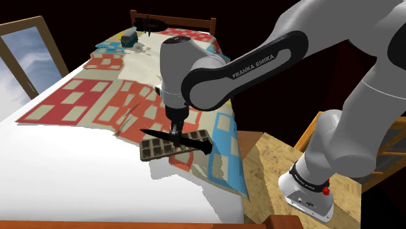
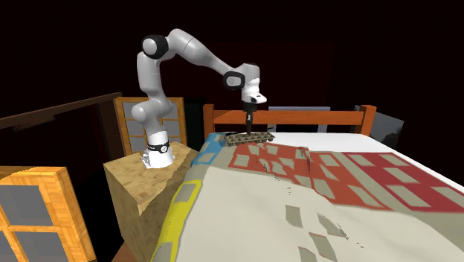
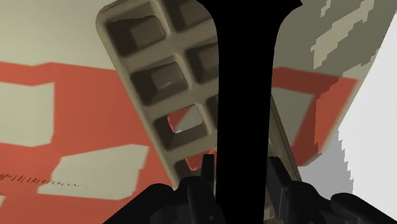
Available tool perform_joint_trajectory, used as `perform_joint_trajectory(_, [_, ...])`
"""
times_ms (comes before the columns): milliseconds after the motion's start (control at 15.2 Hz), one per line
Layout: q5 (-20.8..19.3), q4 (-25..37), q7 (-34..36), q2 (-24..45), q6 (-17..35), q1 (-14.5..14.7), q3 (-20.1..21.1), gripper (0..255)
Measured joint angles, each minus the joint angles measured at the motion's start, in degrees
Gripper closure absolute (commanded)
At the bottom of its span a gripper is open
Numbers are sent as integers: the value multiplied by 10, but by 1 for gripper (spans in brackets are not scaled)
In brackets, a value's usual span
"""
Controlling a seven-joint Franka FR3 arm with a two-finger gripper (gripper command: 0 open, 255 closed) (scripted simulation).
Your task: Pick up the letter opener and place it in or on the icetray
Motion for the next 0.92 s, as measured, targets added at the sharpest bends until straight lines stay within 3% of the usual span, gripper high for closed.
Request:
perform_joint_trajectory(594, [-4, -11, 3, 13, 30, 1, 1, 255])
perform_joint_trajectory(660, [-4, -11, 3, 14, 30, 1, 1, 0])
perform_joint_trajectory(924, [-4, -12, 2, 16, 29, 1, 1, 0])
